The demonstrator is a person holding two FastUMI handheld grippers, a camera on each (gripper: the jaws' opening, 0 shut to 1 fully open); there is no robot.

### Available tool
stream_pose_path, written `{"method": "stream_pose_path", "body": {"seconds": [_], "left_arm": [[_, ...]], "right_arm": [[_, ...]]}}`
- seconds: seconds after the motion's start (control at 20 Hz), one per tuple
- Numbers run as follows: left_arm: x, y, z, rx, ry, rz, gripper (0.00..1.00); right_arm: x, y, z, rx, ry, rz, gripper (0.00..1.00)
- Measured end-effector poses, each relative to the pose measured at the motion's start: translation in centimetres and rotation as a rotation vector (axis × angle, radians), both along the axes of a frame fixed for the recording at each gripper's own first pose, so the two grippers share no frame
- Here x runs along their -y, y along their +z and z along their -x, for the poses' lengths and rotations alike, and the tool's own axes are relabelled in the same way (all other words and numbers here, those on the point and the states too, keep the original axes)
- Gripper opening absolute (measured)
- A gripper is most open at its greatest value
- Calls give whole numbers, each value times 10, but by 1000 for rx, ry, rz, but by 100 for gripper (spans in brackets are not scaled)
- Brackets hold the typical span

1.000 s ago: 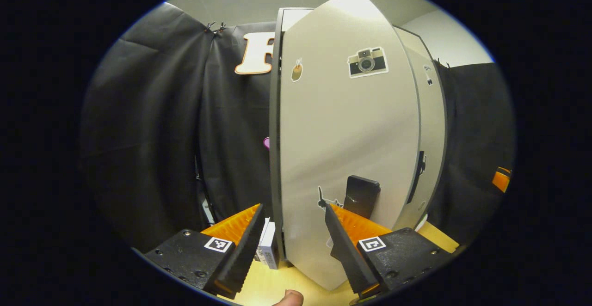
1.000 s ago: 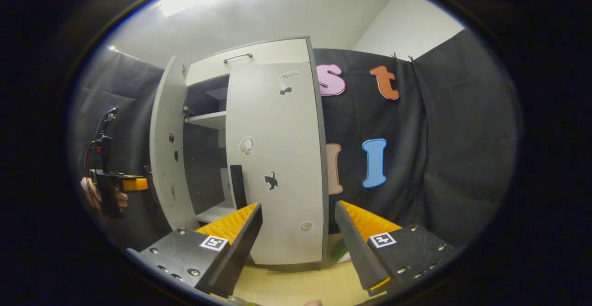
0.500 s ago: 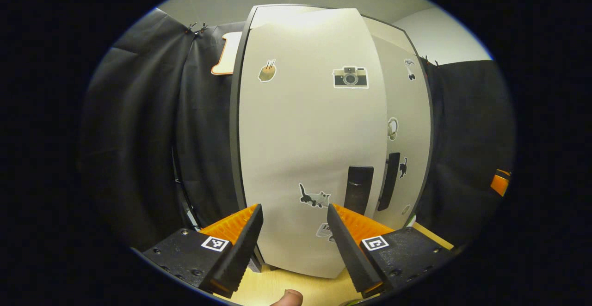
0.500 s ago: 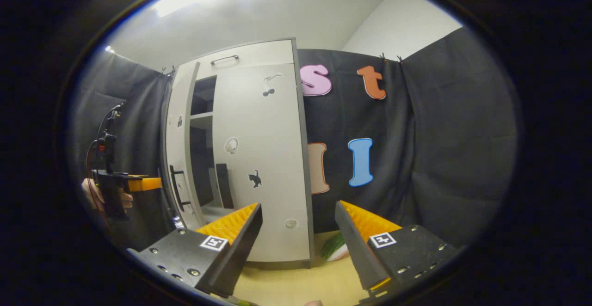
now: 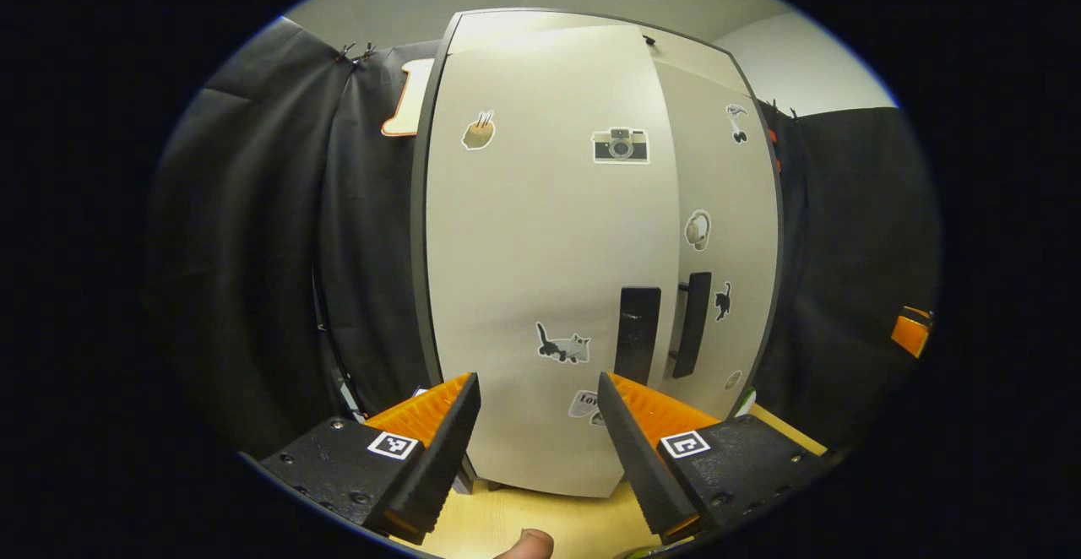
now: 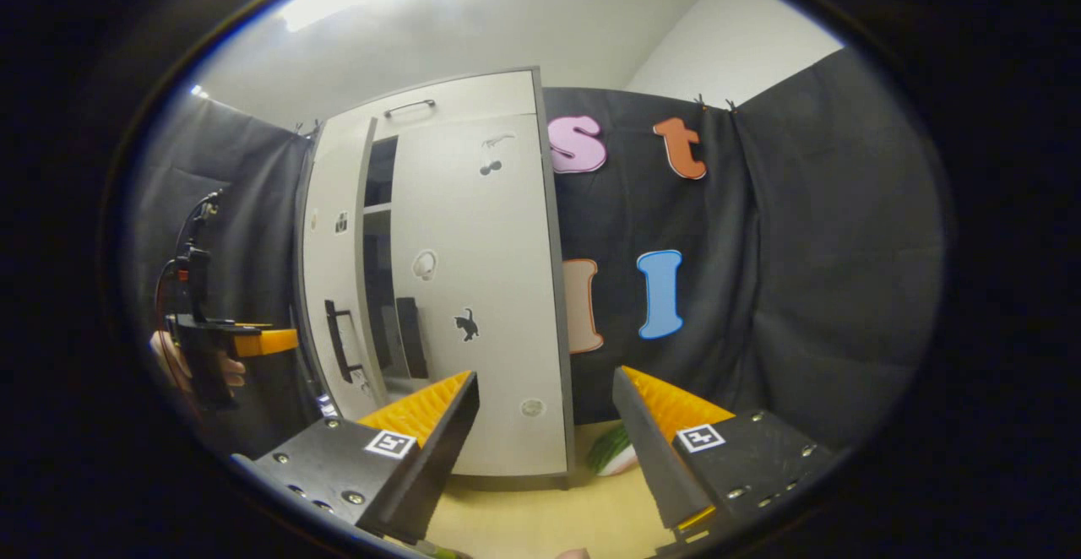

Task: Grasp the bottle in the cabinet with the left hand and place it on the coaster, then close the right door with the right hand and the left door with the left hand.

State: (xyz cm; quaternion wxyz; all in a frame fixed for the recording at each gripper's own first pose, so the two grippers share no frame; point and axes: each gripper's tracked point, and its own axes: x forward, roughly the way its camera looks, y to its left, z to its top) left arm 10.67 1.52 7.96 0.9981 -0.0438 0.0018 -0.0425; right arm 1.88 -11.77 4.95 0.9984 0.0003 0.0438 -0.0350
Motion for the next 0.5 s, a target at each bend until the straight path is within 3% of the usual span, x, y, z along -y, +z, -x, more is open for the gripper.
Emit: {"method": "stream_pose_path", "body": {"seconds": [0.25,0.3,0.35,0.5], "left_arm": [[-1,-7,8,-8,-5,-9,89],[0,-9,10,-9,-8,-8,89],[0,-10,12,-11,-7,-7,89],[3,-14,17,-20,-18,0,89]], "right_arm": [[-8,-3,2,-9,11,-3,96],[-10,-3,2,-10,16,-2,92],[-12,-3,1,-12,19,-2,96],[-17,-4,-1,-17,28,-3,96]]}}
